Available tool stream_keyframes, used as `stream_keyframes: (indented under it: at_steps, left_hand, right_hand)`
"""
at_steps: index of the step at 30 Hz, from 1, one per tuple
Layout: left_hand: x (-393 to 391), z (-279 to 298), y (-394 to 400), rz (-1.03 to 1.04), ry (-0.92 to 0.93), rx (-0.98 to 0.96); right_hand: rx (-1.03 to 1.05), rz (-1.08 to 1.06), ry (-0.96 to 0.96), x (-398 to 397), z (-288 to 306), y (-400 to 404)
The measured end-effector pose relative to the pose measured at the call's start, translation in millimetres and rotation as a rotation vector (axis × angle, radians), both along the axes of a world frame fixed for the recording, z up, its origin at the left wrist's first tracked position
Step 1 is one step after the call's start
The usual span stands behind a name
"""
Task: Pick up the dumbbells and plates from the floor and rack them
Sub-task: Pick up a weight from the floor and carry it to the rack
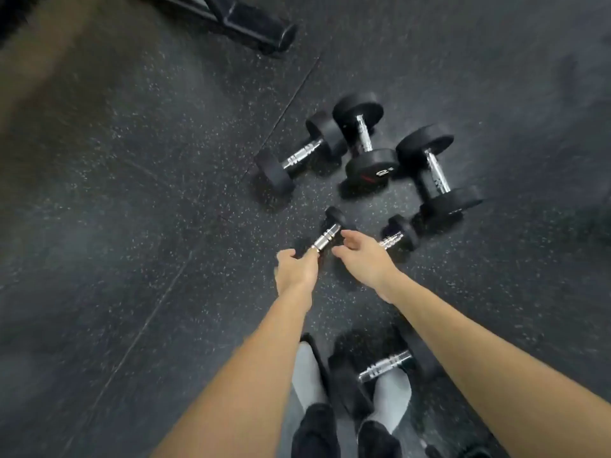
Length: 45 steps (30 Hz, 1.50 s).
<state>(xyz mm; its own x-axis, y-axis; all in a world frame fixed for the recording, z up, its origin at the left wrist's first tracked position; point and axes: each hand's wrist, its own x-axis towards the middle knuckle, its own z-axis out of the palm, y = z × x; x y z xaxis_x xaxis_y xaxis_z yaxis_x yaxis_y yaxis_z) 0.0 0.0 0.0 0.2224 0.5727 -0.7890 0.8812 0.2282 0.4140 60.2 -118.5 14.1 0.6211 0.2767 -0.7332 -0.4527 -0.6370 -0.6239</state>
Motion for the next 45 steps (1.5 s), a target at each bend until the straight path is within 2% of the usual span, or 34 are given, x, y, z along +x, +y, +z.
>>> stream_keyframes:
  at_steps: [7, 12, 15, 18, 22, 26, 30, 34, 39, 45]
  left_hand:
    - [9.2, -116.5, 24.0, 0.172, 0.123, 0.054]
    - [28.3, -179.3, 13.9, 0.407, 0.134, -0.146]
    - [35.5, -211.3, 19.4, 0.523, 0.126, -0.18]
    - [32.5, -228.2, 34.1, 0.475, 0.153, -0.175]
    - [33.9, -247.7, 65.3, 0.285, 0.212, -0.179]
    - [42.4, -234.2, 80.5, 0.168, 0.228, -0.109]
    - [47.5, -181.9, 98.1, 0.105, 0.162, 0.0]
    - [54.5, -85.8, 113.6, 0.119, 0.086, 0.078]
    - [52.0, 62.1, 134.1, 0.192, -0.096, 0.108]
    - [65.0, 278.5, 187.0, 0.16, -0.325, 0.263]
  right_hand:
    - [-0.112, 0.173, -0.143, 33.1, -123.4, 23.7]
    - [-0.259, 0.37, -0.39, 34.4, -181.7, 49.7]
    - [-0.341, 0.385, -0.473, 40.6, -205.5, 62.6]
    - [-0.381, 0.299, -0.323, 62.8, -223.8, 65.7]
    - [-0.392, 0.225, -0.186, 93.6, -249.0, 55.9]
    - [-0.313, 0.108, -0.133, 93.4, -247.8, 52.3]
    - [-0.224, -0.036, -0.119, 73.9, -208.0, 47.2]
    - [-0.132, -0.115, -0.164, 69.6, -122.6, 57.0]
    - [-0.022, -0.143, -0.308, 75.1, 18.2, 82.2]
    - [0.127, -0.17, -0.479, 92.3, 231.6, 141.5]
